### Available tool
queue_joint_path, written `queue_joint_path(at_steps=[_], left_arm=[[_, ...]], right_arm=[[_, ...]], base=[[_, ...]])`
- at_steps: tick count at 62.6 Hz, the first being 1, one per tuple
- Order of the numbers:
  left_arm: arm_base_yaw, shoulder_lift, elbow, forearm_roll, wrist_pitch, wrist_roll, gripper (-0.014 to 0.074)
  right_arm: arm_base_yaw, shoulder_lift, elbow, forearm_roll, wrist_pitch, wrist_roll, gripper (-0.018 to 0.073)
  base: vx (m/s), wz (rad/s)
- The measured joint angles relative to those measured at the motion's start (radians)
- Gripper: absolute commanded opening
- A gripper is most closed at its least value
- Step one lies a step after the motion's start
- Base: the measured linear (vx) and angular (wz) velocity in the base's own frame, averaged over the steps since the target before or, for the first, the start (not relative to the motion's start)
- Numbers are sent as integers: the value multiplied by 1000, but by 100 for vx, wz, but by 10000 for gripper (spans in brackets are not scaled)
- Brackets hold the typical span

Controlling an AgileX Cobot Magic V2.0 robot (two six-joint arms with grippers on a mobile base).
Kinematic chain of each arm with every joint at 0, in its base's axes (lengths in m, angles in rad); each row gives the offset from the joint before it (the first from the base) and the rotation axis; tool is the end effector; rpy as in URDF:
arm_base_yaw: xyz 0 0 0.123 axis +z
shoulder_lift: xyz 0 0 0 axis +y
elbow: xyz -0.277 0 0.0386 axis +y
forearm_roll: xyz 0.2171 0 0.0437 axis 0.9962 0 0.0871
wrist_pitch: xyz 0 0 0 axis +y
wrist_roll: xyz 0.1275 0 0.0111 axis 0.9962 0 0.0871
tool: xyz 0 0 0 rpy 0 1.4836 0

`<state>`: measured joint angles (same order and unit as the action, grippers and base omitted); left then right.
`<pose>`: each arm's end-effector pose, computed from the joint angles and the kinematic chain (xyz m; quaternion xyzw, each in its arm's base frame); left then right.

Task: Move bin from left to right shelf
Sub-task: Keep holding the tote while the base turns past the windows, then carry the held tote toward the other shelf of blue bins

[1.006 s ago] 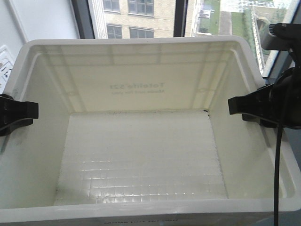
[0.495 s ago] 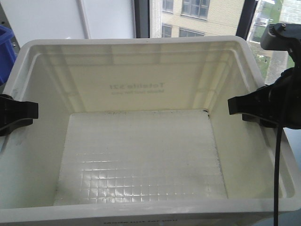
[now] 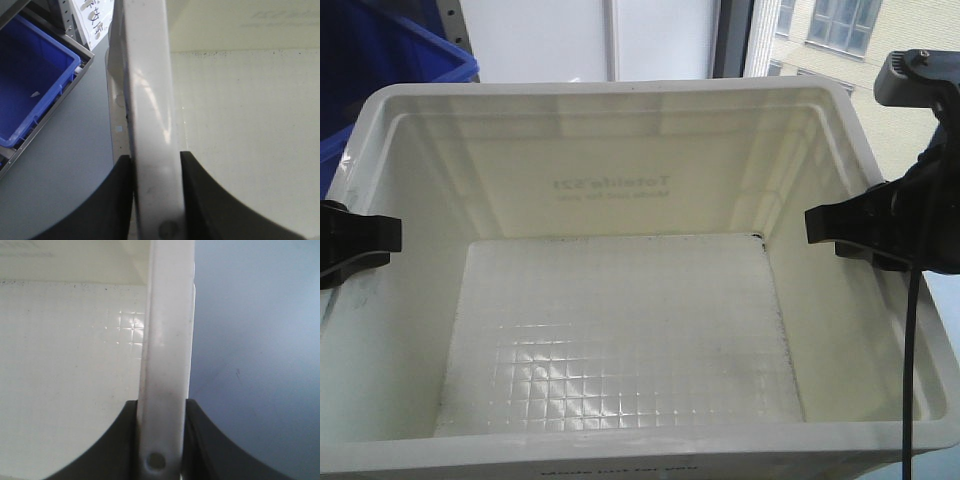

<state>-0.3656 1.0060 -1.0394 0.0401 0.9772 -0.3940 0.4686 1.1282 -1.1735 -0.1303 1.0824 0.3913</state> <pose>0.1730 -0.0617 0.3319 -0.0086 0.9367 -0.1115 0.3318 0.1899 0.0797 0.3402 -0.0482 0.9490 0.0688 0.3038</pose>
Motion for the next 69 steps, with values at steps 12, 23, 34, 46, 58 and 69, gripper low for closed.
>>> queue_joint_path(at_steps=[12,23,34,46,58,69], left_arm=[[0,0,0,0,0,0,31],[0,0,0,0,0,1,31],[0,0,0,0,0,1,31],[0,0,0,0,0,1,31],[0,0,0,0,0,1,31],[0,0,0,0,0,1,31]], right_arm=[[0,0,0,0,0,0,74],[0,0,0,0,0,0,74],[0,0,0,0,0,0,74],[0,0,0,0,0,0,74],[0,0,0,0,0,0,74],[0,0,0,0,0,0,74]], base=[[7,39],[8,48],[7,57],[7,61],[6,60],[6,54]])
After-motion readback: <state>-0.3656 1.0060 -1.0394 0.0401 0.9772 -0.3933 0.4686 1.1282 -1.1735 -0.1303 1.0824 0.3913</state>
